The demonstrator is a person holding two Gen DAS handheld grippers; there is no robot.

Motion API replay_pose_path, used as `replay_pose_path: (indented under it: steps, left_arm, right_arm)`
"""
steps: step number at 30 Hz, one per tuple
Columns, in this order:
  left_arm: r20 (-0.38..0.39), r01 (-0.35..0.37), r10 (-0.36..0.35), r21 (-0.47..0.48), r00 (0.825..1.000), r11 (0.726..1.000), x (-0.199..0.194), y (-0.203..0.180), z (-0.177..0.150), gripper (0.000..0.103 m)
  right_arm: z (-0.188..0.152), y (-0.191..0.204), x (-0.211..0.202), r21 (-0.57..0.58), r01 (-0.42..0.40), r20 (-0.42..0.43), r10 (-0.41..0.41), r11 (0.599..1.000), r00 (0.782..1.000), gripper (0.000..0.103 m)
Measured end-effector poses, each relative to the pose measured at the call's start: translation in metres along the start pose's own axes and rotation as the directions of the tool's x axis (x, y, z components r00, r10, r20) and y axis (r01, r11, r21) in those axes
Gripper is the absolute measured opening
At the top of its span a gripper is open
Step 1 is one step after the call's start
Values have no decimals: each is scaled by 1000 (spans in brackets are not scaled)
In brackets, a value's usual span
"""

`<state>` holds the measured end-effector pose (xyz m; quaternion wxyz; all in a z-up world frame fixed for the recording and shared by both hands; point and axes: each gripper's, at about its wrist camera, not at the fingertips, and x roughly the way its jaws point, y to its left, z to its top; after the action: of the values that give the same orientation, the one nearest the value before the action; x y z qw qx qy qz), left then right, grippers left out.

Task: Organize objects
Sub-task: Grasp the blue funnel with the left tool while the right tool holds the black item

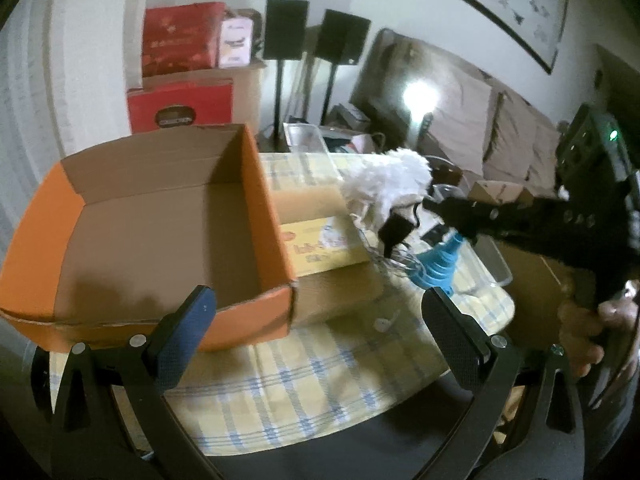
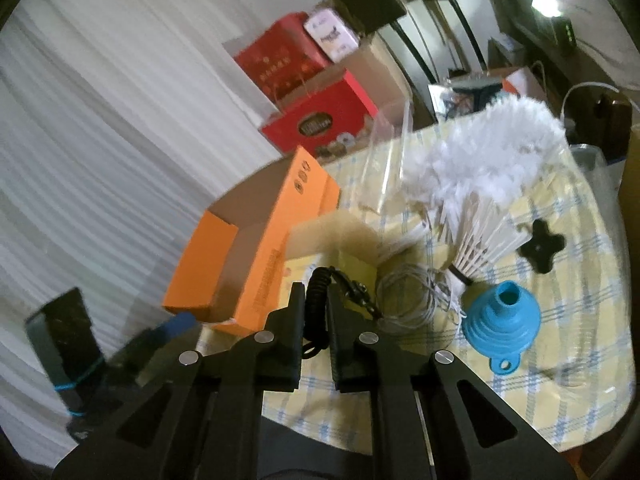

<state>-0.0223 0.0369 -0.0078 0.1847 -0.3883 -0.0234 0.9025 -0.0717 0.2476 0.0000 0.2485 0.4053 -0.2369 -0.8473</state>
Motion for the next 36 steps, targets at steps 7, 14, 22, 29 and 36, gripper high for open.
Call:
replay_pose_path:
  steps: [7, 14, 22, 29, 36]
  left_arm:
    - [-28, 59, -58, 39, 998, 998, 8, -19, 1, 103]
    - [-60, 118, -113, 96, 992, 988, 24, -49, 8, 101]
    - [-62, 178, -169, 194, 984, 965, 51, -92, 18, 100]
    - [-91, 180, -160, 273, 983, 945, 88, -117, 23, 95]
    - [-135, 200, -166, 296, 977, 934, 117, -130, 22, 86]
  right_arm:
    - [1, 7, -38, -12, 0, 68, 1, 1000, 998, 10]
    - [0, 5, -76, -20, 54, 143, -50, 998, 989, 10]
    - [-6, -5, -118, 12, 94, 224, -94, 996, 970, 10]
    - [-13, -21, -144, 44, 134, 253, -141, 990, 957, 10]
    - [-19, -37, -154, 81, 155, 262, -171, 985, 950, 10]
